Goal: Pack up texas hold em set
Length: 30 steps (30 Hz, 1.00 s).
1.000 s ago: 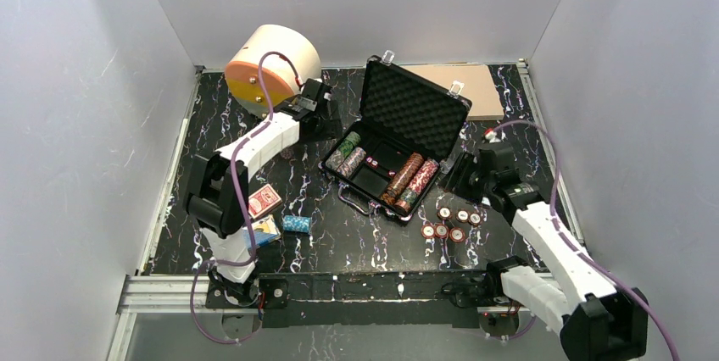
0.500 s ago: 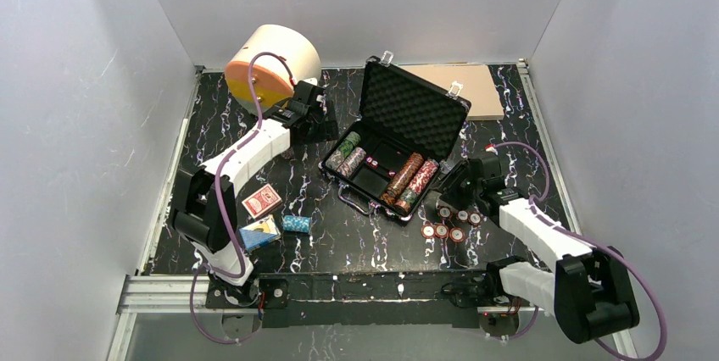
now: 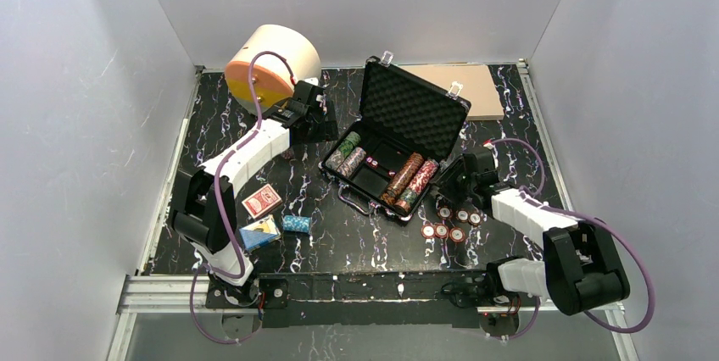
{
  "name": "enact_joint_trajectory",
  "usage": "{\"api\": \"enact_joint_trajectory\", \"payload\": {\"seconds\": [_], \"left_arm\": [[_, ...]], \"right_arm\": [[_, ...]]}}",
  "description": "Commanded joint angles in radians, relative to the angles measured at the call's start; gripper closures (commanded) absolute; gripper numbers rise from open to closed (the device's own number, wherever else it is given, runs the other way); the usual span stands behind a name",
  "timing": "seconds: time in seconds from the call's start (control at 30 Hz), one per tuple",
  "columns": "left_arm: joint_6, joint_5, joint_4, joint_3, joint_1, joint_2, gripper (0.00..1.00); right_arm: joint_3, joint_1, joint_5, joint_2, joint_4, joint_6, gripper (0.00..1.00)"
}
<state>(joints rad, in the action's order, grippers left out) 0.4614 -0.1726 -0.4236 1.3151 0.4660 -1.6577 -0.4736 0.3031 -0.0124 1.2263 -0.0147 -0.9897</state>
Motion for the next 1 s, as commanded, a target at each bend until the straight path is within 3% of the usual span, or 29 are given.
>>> {"api": "enact_joint_trajectory", "payload": {"seconds": [0.0, 0.13, 0.37, 0.47, 0.83, 0.9, 0.97], "left_arm": [[-0.013, -0.016, -0.02, 0.011, -0.002, 0.016, 0.26], [-0.017, -0.016, -0.02, 0.005, -0.003, 0.014, 0.27], [-0.033, -0.037, -0.021, -0.005, -0.003, 0.025, 0.27], [-0.035, -0.044, -0.023, -0.004, -0.003, 0.027, 0.27], [-0.033, -0.064, -0.026, 0.001, -0.003, 0.036, 0.27], [-0.033, -0.07, -0.028, 0.005, -0.003, 0.04, 0.27], [-0.032, -0.086, -0.036, 0.015, -0.003, 0.05, 0.27]], "right_arm": [[-0.049, 0.0, -0.023, 0.037, 0.067, 0.038, 0.54], [-0.058, 0.0, 0.004, 0.079, 0.086, 0.068, 0.6], [-0.104, -0.001, 0.098, 0.154, 0.111, 0.15, 0.83], [-0.151, 0.0, 0.131, 0.182, 0.115, 0.205, 0.88], [-0.347, 0.001, 0.231, 0.338, 0.111, 0.361, 0.89], [-0.363, 0.0, 0.217, 0.348, 0.102, 0.362, 0.86], [-0.387, 0.0, 0.172, 0.332, 0.055, 0.363, 0.75]]}}
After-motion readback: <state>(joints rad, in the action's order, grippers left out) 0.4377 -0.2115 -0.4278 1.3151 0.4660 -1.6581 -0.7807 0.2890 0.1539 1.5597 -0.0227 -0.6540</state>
